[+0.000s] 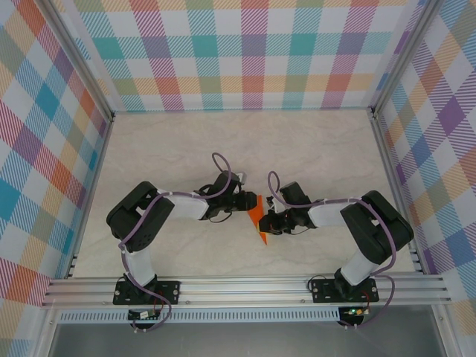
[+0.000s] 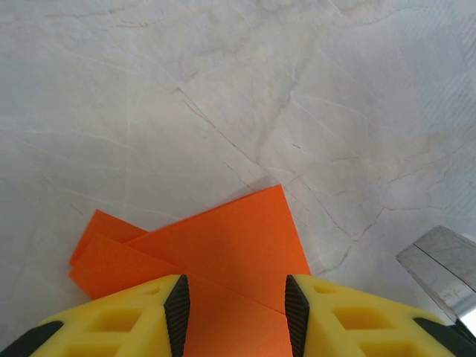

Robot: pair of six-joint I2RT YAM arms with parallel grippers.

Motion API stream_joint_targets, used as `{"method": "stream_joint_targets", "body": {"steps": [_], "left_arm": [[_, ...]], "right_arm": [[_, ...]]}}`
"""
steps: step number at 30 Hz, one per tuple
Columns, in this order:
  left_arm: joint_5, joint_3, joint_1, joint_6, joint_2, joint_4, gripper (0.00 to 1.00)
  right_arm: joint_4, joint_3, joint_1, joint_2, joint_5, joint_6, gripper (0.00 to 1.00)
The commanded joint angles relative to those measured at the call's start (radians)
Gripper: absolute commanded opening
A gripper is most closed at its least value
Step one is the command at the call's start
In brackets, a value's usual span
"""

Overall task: Fold a paper plane with a square sheet of paper (pick it up from the middle)
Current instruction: Fold the wing for the fifth time at the center of the table.

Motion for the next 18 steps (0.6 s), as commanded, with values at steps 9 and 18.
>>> {"method": "stream_joint_targets", "body": {"steps": [9,18], "left_arm": [[-0.029,0.015,0.081,0.084,0.026,-0.002,0.42],[-0.072,0.011,0.085,0.105,-0.149,-0.147,0.45]], "right_arm": [[-0.095,-0.053,0.015,0.002,0.000,-0.045,0.10],[-0.097,-0.005,0.015,-0.123,-0.056,-0.028,0.18]]}}
